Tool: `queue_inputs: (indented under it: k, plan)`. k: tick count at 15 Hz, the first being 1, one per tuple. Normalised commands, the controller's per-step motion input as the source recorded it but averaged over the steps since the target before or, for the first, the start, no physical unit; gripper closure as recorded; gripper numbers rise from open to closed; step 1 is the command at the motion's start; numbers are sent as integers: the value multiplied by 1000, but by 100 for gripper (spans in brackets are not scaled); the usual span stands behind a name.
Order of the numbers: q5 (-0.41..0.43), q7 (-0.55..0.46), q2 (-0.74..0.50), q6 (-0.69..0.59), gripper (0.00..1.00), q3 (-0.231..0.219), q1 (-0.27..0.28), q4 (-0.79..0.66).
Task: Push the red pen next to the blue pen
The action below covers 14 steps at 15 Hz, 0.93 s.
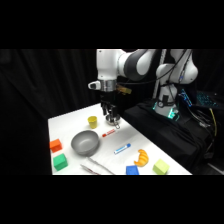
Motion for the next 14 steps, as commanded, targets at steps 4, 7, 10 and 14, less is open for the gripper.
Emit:
queue_inputs:
  k: [4, 7, 10, 14]
  plan:
    - [-20, -10, -14, -9, 0, 3, -39, 1]
    - [-42, -91, -107, -7, 0, -54, -95, -67]
    - [-73, -166, -157, 15, 0, -86, -126, -127]
    - [-109, -205, -110, 83, 0, -96, -134, -148]
